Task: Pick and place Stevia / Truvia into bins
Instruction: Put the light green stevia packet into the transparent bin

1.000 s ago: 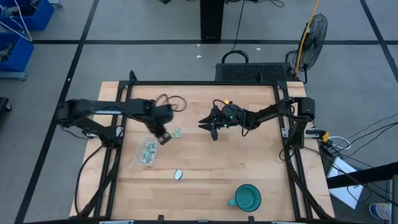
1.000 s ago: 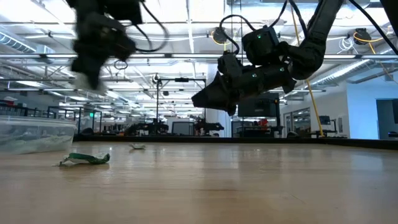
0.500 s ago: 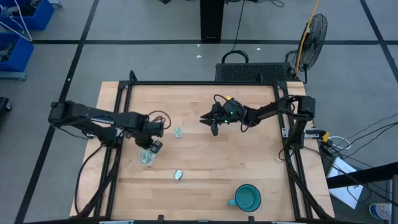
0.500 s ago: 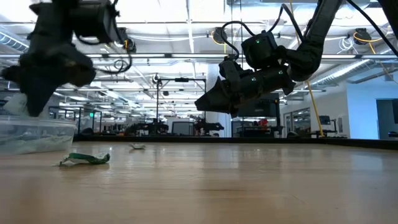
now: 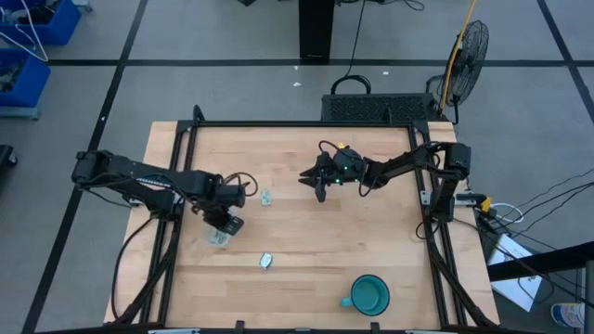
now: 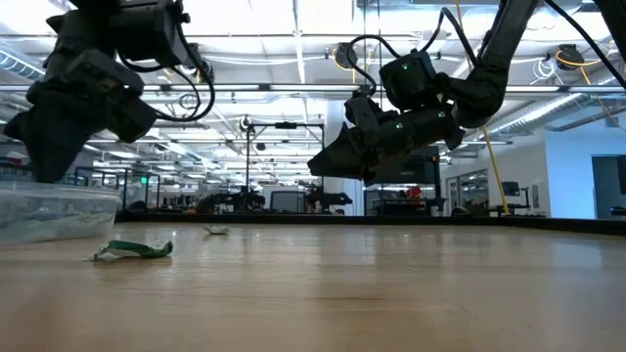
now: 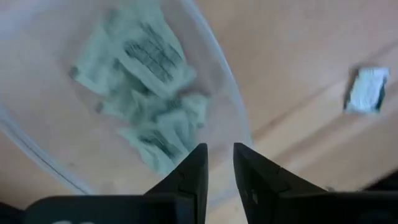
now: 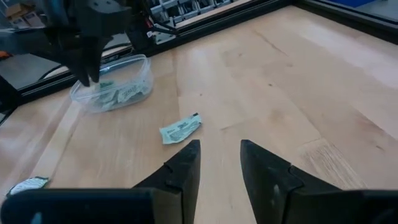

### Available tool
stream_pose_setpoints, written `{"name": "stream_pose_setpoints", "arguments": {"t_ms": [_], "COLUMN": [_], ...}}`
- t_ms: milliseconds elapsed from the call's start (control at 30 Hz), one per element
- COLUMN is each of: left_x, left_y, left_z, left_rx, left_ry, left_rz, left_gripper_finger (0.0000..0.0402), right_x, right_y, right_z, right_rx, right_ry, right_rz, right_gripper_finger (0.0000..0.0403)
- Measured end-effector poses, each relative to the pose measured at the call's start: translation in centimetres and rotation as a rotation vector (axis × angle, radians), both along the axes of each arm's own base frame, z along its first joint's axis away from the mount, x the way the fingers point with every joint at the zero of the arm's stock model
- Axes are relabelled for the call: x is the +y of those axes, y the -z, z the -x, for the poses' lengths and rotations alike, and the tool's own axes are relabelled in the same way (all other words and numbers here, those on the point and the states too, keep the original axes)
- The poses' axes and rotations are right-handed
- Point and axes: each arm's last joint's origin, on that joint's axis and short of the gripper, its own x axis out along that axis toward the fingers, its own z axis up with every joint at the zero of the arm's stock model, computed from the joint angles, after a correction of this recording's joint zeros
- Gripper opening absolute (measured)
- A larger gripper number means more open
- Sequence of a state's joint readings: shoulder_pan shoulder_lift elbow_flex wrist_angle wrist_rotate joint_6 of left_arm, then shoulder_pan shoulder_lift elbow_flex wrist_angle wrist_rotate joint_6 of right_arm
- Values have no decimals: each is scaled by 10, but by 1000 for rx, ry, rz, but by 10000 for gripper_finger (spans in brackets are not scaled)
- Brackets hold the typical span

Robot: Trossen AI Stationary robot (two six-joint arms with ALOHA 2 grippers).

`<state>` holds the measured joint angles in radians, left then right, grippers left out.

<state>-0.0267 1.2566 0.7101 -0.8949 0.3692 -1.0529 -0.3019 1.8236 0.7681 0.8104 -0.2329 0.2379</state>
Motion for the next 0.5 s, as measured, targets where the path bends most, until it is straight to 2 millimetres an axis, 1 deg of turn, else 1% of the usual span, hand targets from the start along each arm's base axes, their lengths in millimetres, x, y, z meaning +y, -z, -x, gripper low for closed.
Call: {"name": "stream_pose_setpoints", "arguments": {"t_ms": [100,200,333,433,500], "left_x": [3,9,21,33,42], "left_y": [-2,-5,-24,-39,-46], "left_z": [0,-4,-16,-26,-32], "left_rx": [-23,-98,-292,-443,-532], "left_ry": [-12,-28,-34,-45,-39], "left_rz": [-35,-58,-128,-252,-328], "left_gripper_finger": [80,75,72,72,72], "right_x": [0,0,0,0,0], "right_y": [0,0,0,0,0], "right_z": [0,0,0,0,0], "right_rx": [1,3,4,3,3], "right_ry": [-5,-15,-18,-18,-18], "right_rz": [16,46,56,56,57], "right_gripper_finger": [109,110,110,110,110]}}
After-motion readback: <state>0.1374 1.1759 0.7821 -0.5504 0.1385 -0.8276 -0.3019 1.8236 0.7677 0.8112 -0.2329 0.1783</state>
